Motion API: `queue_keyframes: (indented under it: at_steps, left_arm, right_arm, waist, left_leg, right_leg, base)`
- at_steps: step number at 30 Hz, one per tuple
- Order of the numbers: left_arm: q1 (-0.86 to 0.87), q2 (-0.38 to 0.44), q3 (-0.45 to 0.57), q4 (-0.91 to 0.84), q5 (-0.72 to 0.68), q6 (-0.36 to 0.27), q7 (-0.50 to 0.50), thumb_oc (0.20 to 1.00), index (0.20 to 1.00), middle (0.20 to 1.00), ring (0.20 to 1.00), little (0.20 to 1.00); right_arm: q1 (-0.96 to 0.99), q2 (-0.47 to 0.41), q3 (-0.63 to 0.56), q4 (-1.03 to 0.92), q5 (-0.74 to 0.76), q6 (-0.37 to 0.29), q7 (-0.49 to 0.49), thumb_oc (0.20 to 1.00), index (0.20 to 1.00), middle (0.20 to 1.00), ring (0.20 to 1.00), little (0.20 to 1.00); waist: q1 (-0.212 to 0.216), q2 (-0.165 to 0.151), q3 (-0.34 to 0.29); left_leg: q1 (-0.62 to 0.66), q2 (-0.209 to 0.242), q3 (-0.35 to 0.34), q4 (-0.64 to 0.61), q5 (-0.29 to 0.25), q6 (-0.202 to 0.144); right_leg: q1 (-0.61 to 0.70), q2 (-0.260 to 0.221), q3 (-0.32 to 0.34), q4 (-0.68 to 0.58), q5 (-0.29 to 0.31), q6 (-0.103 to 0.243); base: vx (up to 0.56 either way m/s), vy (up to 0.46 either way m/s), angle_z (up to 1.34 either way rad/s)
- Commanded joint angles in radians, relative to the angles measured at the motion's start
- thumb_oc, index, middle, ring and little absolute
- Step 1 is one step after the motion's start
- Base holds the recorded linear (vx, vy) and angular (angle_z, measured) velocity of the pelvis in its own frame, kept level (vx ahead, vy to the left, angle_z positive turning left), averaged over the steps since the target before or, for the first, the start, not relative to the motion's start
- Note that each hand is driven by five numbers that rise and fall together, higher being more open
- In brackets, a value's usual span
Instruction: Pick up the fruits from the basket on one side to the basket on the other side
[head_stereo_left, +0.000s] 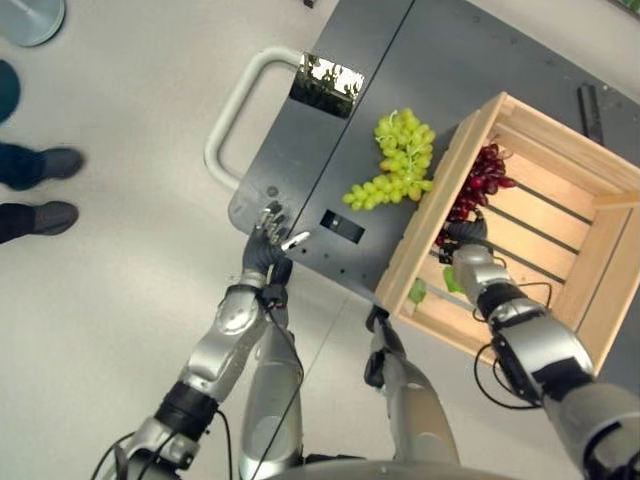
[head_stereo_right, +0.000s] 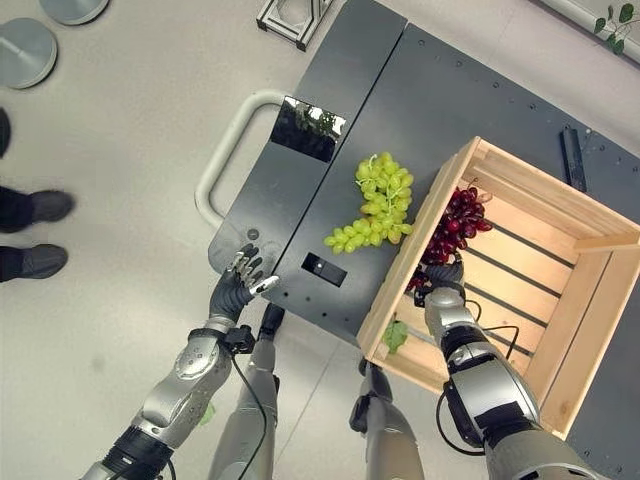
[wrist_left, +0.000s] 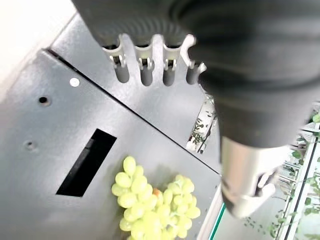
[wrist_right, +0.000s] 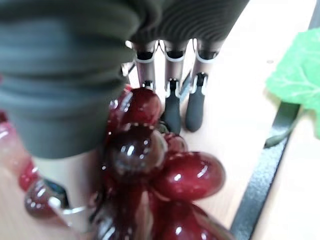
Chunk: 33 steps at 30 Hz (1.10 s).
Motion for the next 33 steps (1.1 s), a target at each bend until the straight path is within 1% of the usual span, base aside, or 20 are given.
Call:
queue_keyframes:
  at_steps: [1,4,5,8,16,20,23,25,26,27,28,33]
  left_arm:
    - [-0.057,-0.004,-0.035,-0.070,-0.008,-0.057,-0.022,1.000,1.000,1.000,1.000,1.000]
    - [-0.063,-0.004,-0.052,-0.070,-0.009,-0.060,-0.025,1.000,1.000,1.000,1.000,1.000]
    - [-0.070,-0.004,-0.054,-0.071,-0.011,-0.060,-0.025,1.000,1.000,1.000,1.000,1.000]
    - [-0.088,-0.009,-0.072,-0.079,-0.016,-0.065,-0.025,1.000,1.000,1.000,1.000,1.000]
    - [-0.104,-0.012,-0.079,-0.083,-0.020,-0.067,-0.026,1.000,1.000,1.000,1.000,1.000]
    - [-0.103,-0.009,-0.086,-0.086,-0.029,-0.072,-0.025,1.000,1.000,1.000,1.000,1.000]
    - [-0.109,-0.007,-0.088,-0.088,-0.027,-0.073,-0.027,1.000,1.000,1.000,1.000,1.000]
    - [-0.111,-0.005,-0.091,-0.088,-0.026,-0.076,-0.031,1.000,1.000,1.000,1.000,1.000]
    - [-0.108,-0.006,-0.096,-0.089,-0.025,-0.079,-0.033,1.000,1.000,1.000,1.000,1.000]
    - [-0.112,-0.006,-0.095,-0.089,-0.025,-0.079,-0.033,1.000,1.000,1.000,1.000,1.000]
    - [-0.112,-0.005,-0.099,-0.087,-0.024,-0.079,-0.032,1.000,1.000,1.000,1.000,1.000]
    - [-0.107,-0.007,-0.102,-0.086,-0.021,-0.079,-0.034,1.000,1.000,1.000,1.000,1.000]
  right_arm:
    - [-0.131,0.069,0.062,0.031,-0.052,0.046,0.116,1.000,1.000,1.000,1.000,1.000]
    - [-0.154,0.073,0.075,0.060,-0.085,0.058,0.114,1.000,1.000,1.000,1.000,1.000]
    - [-0.165,0.074,0.079,0.071,-0.097,0.063,0.113,1.000,1.000,1.000,1.000,1.000]
    - [-0.182,0.086,0.092,0.096,-0.134,0.073,0.107,1.000,1.000,1.000,1.000,1.000]
    - [-0.187,0.078,0.059,0.103,-0.110,0.068,0.099,1.000,1.000,1.000,1.000,1.000]
    - [-0.191,0.050,0.048,0.103,-0.098,0.064,0.090,1.000,1.000,1.000,1.000,1.000]
    - [-0.198,0.036,0.057,0.104,-0.110,0.065,0.096,1.000,1.000,1.000,1.000,1.000]
    - [-0.207,0.021,0.071,0.114,-0.132,0.068,0.101,0.865,0.865,0.865,0.865,0.865]
    - [-0.208,0.012,0.076,0.117,-0.141,0.071,0.102,0.495,0.495,0.495,0.495,0.495]
    - [-0.212,0.011,0.075,0.117,-0.141,0.071,0.102,0.231,0.231,0.231,0.231,0.231]
    - [-0.212,0.003,0.081,0.115,-0.146,0.070,0.100,0.200,0.200,0.200,0.200,0.200]
    - [-0.201,-0.012,0.070,0.108,-0.131,0.060,0.095,0.200,0.200,0.200,0.200,0.200]
  waist:
    - [0.059,0.031,0.000]
    - [0.064,0.037,0.000]
    - [0.065,0.040,0.000]
    - [0.077,0.052,0.000]
    - [0.087,0.062,0.000]
    - [0.099,0.071,0.000]
    - [0.101,0.073,0.000]
    - [0.105,0.076,0.000]
    - [0.105,0.076,0.000]
    - [0.105,0.077,0.000]
    - [0.108,0.077,0.000]
    - [0.112,0.080,0.000]
  left_leg:
    - [-0.010,-0.068,0.010,-0.066,0.009,0.082]
    - [-0.008,-0.069,0.005,-0.065,0.005,0.083]
    - [-0.018,-0.071,0.003,-0.061,0.010,0.083]
    - [-0.013,-0.075,0.000,-0.063,0.005,0.084]
    - [-0.035,-0.082,-0.012,-0.053,0.009,0.084]
    - [-0.040,-0.088,-0.016,-0.053,0.004,0.084]
    - [-0.057,-0.090,-0.018,-0.049,0.011,0.084]
    - [-0.066,-0.092,-0.020,-0.046,0.013,0.083]
    - [-0.066,-0.093,-0.020,-0.045,0.007,0.083]
    - [-0.074,-0.095,-0.021,-0.043,0.013,0.083]
    - [-0.082,-0.098,-0.024,-0.039,0.012,0.085]
    - [-0.092,-0.102,-0.025,-0.037,0.006,0.086]
  right_leg:
    - [0.026,-0.061,0.072,0.053,-0.159,0.064]
    - [0.030,-0.060,0.074,0.054,-0.165,0.063]
    - [0.022,-0.061,0.073,0.055,-0.159,0.064]
    - [0.028,-0.059,0.072,0.055,-0.167,0.062]
    - [0.015,-0.060,0.066,0.058,-0.164,0.062]
    - [0.013,-0.059,0.065,0.058,-0.171,0.062]
    - [0.001,-0.059,0.064,0.058,-0.165,0.063]
    - [-0.005,-0.059,0.063,0.061,-0.165,0.062]
    - [-0.004,-0.059,0.061,0.063,-0.171,0.062]
    - [-0.011,-0.059,0.060,0.063,-0.166,0.063]
    - [-0.019,-0.059,0.061,0.066,-0.166,0.062]
    - [-0.028,-0.059,0.058,0.074,-0.176,0.061]
  base:
    - [0.01,0.002,0.05]
    - [-0.01,0.004,0.05]
    - [-0.01,0.015,0.04]
    - [-0.01,0.007,0.01]
    - [0.00,0.001,0.02]
    - [0.00,0.000,0.00]
    - [0.00,0.000,0.00]
    - [0.00,0.003,0.05]
    - [-0.01,0.009,0.07]
    - [0.01,0.000,0.07]
    - [0.00,0.001,0.05]
    - [0.01,-0.001,0.09]
